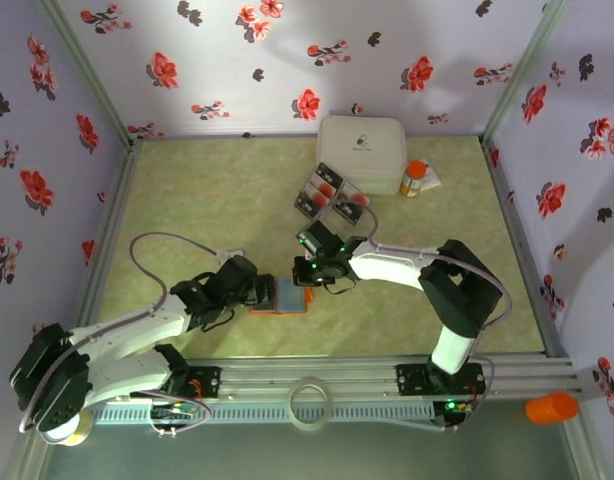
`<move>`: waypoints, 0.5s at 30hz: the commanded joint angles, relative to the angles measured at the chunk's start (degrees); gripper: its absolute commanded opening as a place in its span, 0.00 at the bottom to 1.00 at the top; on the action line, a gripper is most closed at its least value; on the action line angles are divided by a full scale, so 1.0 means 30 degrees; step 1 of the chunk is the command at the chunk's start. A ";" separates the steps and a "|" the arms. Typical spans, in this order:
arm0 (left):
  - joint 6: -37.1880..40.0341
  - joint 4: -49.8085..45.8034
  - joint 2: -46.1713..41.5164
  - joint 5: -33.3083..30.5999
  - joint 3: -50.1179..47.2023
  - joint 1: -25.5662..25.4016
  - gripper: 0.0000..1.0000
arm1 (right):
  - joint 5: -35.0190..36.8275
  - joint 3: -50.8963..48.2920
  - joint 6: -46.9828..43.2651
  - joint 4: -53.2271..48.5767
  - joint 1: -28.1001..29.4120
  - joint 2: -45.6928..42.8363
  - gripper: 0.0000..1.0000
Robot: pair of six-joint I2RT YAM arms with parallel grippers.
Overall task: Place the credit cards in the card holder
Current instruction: Turn over the card slot at the card holder.
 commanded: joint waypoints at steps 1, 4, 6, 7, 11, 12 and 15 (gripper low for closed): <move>-0.0343 0.0545 0.0614 -0.0656 0.0111 -0.0650 1.00 | -0.0358 0.0454 -0.0313 0.0130 -0.0274 0.0641 0.09; -0.0333 0.0841 0.1122 -0.0770 0.0134 -0.1106 1.00 | -0.0609 0.0476 -0.0309 0.0324 -0.0391 0.1077 0.08; -0.0260 0.1045 0.1437 -0.0829 0.0087 -0.1318 1.00 | -0.0781 0.0487 -0.0274 0.0476 -0.0445 0.1326 0.07; -0.0281 0.1155 0.1599 -0.0850 0.0107 -0.1389 1.00 | -0.0927 0.0509 -0.0281 0.0564 -0.0442 0.1487 0.07; -0.0255 0.1490 0.2152 -0.0837 0.0078 -0.1568 1.00 | -0.1643 0.0549 -0.0056 0.1079 -0.0423 0.1937 0.04; -0.0243 0.1556 0.2277 -0.0828 0.0085 -0.1600 1.00 | -0.1776 0.0511 0.0008 0.1208 -0.0422 0.1983 0.04; -0.0231 0.1736 0.2528 -0.0831 0.0098 -0.1660 1.00 | -0.1940 0.0430 0.0173 0.1477 -0.0369 0.2001 0.03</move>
